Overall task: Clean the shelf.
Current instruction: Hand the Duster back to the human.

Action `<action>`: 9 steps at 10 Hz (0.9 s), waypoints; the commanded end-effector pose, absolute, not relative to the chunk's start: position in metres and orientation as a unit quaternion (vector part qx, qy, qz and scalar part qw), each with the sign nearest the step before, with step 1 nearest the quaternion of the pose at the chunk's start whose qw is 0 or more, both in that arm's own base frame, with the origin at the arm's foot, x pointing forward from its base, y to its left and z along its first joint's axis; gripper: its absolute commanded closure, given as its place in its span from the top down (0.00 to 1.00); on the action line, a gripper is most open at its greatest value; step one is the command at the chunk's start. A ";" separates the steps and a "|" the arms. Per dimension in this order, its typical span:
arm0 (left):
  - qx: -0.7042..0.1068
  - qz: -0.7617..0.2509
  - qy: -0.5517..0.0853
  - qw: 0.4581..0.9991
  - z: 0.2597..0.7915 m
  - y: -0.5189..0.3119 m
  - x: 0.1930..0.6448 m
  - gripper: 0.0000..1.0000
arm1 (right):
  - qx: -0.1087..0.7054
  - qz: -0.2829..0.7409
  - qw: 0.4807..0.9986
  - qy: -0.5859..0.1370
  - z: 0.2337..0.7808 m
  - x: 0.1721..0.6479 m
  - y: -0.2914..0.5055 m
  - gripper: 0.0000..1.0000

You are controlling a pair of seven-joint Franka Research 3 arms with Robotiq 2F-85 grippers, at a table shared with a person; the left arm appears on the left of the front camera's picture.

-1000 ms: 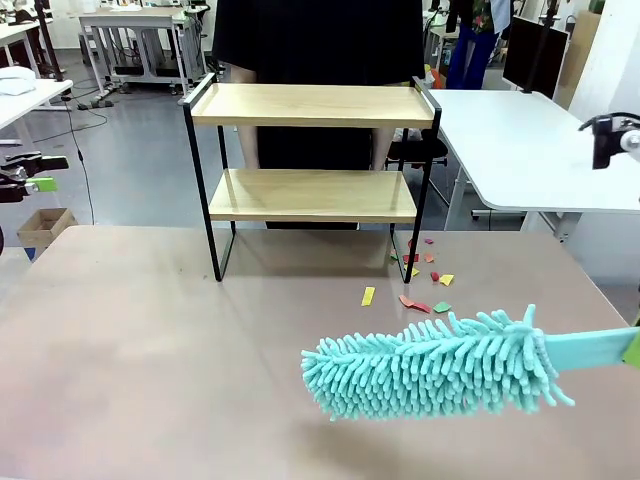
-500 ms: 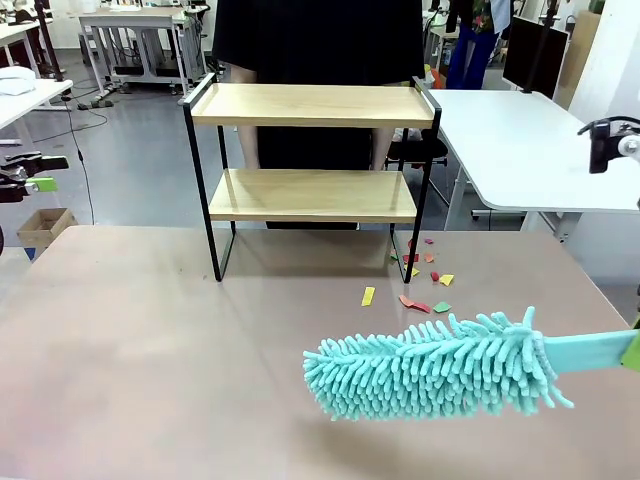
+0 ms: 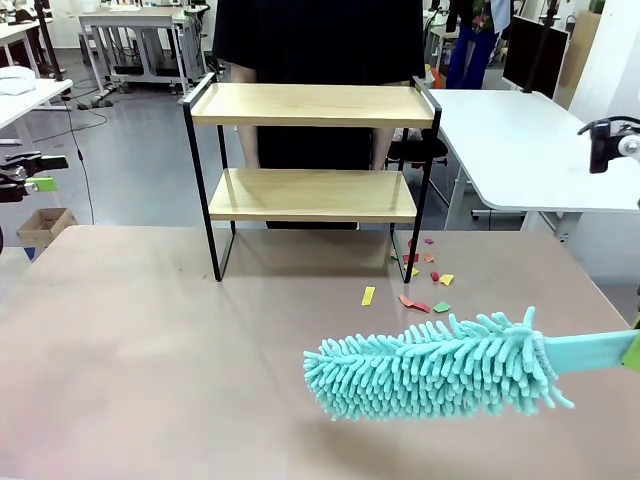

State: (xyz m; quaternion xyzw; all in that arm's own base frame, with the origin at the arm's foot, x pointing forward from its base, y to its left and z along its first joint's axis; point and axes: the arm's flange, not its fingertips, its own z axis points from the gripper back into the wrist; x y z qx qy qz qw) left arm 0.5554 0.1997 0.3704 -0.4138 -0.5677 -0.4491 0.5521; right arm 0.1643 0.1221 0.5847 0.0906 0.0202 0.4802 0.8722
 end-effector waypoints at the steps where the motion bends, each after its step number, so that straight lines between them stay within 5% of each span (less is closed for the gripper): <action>1: -0.413 -0.450 -0.569 0.551 0.374 0.199 0.554 1.00 | 0.093 0.485 0.870 0.021 0.588 0.165 0.122 0.13; 6: -0.414 -0.449 -0.568 0.552 0.370 0.200 0.555 1.00 | 0.091 0.480 0.872 0.020 0.585 0.164 0.122 0.13; 9: -0.440 -0.466 -0.548 0.537 0.385 0.143 0.515 1.00 | 0.102 0.515 0.850 -0.032 0.612 0.205 0.121 0.13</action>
